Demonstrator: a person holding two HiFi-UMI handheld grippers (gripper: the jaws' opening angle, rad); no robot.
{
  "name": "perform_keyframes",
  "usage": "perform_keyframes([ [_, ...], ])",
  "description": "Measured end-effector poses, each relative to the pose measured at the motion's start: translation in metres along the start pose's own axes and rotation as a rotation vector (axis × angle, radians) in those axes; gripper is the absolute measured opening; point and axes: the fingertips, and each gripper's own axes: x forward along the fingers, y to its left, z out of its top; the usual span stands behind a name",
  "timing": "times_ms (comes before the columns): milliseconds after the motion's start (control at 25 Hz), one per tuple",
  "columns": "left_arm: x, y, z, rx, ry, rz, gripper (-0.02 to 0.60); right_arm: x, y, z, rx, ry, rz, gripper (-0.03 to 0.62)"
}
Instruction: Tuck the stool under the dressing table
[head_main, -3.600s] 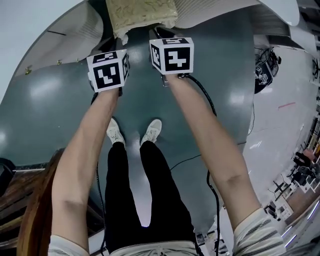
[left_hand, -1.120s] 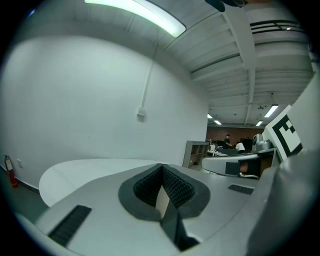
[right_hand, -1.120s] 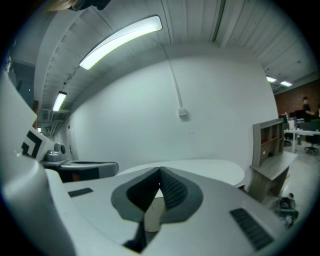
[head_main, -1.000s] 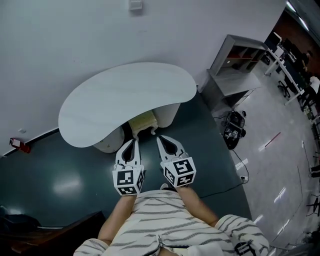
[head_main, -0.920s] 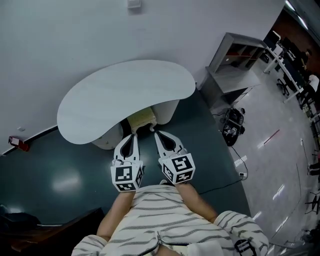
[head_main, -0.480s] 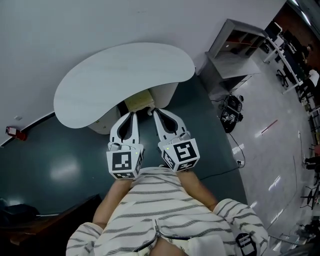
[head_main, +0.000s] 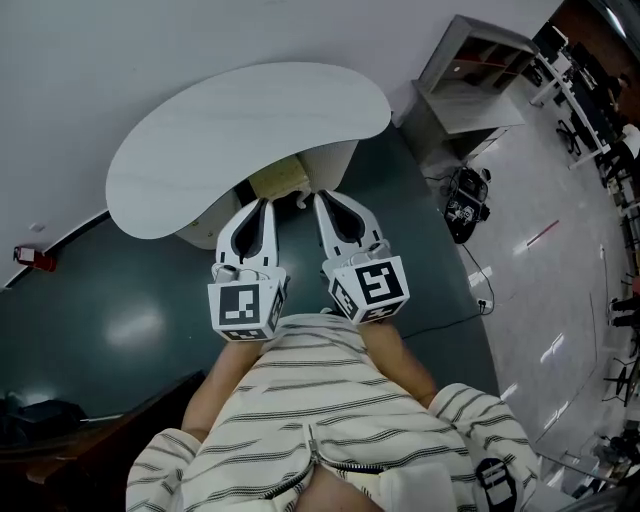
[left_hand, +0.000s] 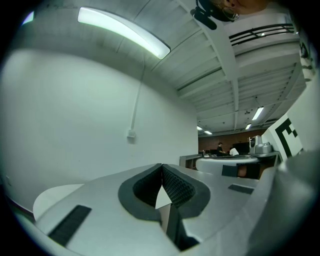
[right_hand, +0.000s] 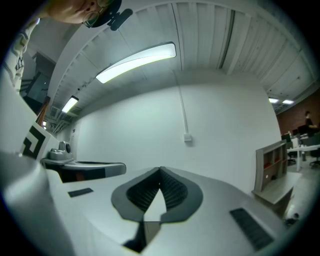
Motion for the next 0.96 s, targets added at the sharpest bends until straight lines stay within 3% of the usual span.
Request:
perform_keyframes([
  [960, -0.004, -0.001, -0.018, -0.043, 0.043, 0.012, 0.006, -0.007, -0.005, -0.015, 0.038, 0.027, 0.004, 0.014],
])
